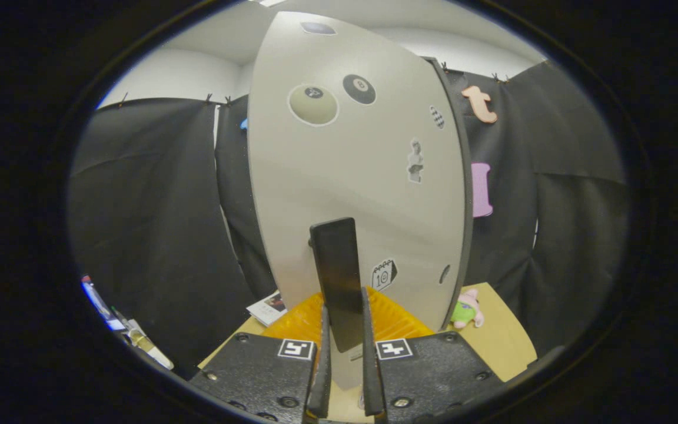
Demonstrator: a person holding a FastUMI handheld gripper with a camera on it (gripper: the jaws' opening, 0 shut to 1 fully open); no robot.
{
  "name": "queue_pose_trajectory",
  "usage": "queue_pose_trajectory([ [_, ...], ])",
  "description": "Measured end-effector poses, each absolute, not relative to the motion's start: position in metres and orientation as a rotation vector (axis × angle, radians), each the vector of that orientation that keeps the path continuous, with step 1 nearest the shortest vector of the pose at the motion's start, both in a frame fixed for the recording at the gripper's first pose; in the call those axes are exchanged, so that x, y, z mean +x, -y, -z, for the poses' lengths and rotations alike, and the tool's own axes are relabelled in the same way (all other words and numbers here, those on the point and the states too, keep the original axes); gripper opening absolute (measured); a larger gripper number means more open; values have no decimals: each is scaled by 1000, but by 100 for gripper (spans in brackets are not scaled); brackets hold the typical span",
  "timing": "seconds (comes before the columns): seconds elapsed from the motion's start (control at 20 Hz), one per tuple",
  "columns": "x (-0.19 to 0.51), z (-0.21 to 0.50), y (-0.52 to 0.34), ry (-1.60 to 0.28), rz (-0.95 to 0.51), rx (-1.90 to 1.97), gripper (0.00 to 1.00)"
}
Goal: Open the shoe cabinet door, grab the shoes and put them into the shoe cabinet, then close the shoe cabinet door.
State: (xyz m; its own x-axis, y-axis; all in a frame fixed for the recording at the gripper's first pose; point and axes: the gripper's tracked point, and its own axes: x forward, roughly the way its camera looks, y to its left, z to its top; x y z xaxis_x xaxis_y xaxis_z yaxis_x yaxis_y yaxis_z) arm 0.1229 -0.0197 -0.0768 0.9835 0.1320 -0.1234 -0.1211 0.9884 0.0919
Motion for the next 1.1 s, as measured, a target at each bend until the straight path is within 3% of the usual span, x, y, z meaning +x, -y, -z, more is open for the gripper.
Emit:
queue_pose_trajectory([
  [0.25,98,78,58,-130,-58,78,22],
  [0.5,80,77,111,-107,66,42,11],
  [0.8,67,76,192,-97,200,81,4],
  [1.1,69,79,206,-115,150,91,4],
])
